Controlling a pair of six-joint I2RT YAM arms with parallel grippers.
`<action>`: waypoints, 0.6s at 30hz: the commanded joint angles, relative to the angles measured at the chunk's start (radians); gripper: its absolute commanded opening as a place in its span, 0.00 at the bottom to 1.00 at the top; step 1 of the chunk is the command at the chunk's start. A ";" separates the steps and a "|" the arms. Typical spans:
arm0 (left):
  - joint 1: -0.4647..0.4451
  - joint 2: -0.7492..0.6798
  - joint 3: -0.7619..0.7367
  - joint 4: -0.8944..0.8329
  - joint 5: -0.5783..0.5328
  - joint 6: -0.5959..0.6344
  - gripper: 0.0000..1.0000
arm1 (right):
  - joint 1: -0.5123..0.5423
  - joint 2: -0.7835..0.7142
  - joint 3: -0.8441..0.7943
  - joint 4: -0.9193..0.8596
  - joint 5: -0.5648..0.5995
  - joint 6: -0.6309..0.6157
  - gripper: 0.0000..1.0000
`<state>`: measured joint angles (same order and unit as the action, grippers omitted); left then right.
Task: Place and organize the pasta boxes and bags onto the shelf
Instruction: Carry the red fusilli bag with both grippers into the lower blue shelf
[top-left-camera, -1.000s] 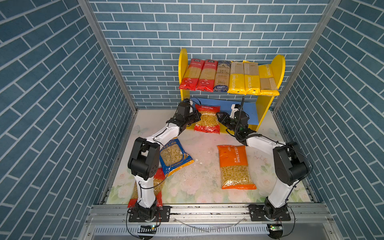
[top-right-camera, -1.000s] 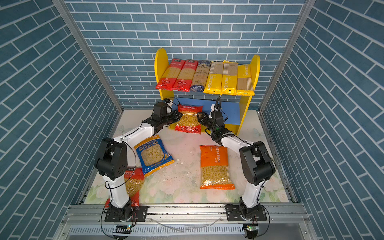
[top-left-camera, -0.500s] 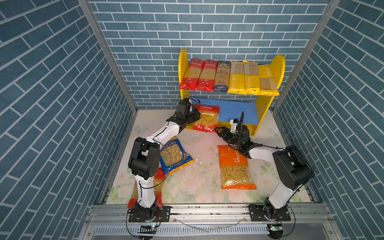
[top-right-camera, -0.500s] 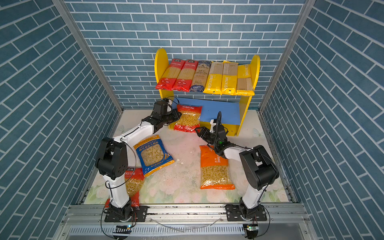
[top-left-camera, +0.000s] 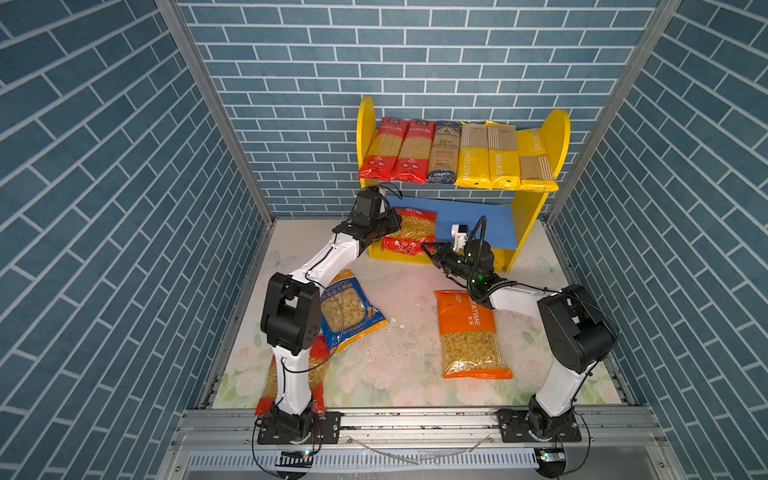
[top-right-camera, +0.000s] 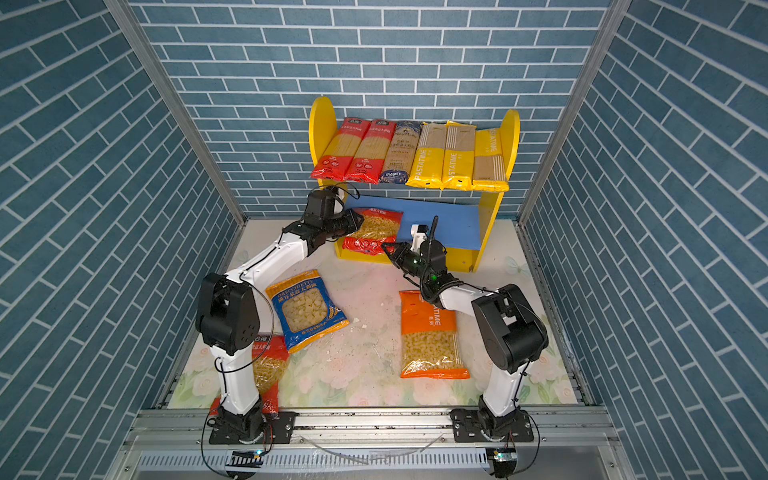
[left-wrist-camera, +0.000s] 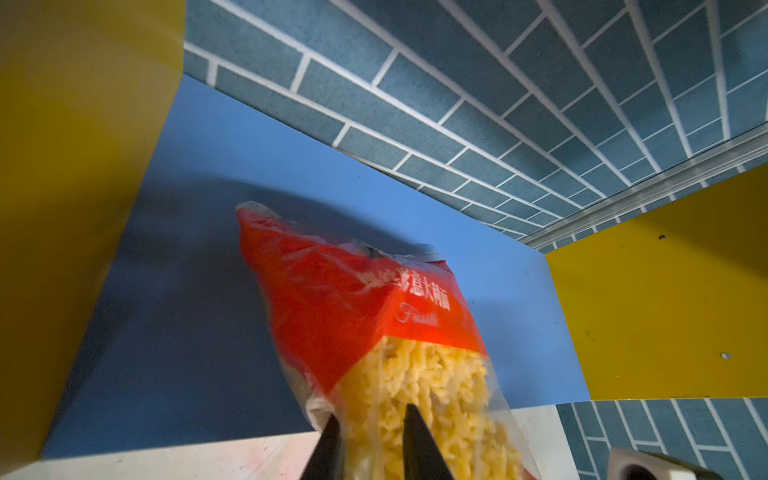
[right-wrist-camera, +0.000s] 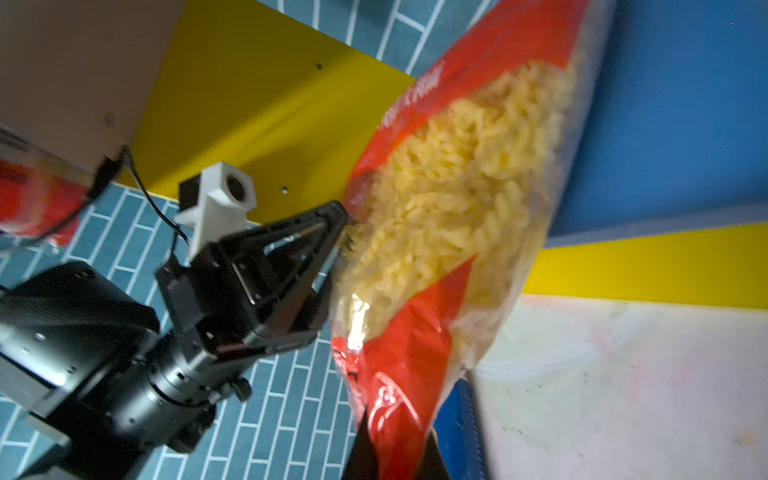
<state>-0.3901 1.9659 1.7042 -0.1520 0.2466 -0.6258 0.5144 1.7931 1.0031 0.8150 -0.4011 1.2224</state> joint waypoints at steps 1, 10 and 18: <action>0.008 -0.064 0.002 -0.025 -0.009 0.028 0.36 | 0.001 0.023 0.132 0.059 0.089 0.030 0.06; 0.007 -0.175 -0.134 -0.018 -0.025 0.051 0.60 | 0.001 0.146 0.226 -0.004 0.151 0.020 0.01; 0.007 -0.317 -0.339 0.040 -0.026 0.023 0.62 | 0.003 0.243 0.355 -0.089 0.152 0.005 0.00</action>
<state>-0.3866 1.6905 1.4155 -0.1402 0.2249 -0.5949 0.5179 2.0064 1.2633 0.7601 -0.2764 1.2263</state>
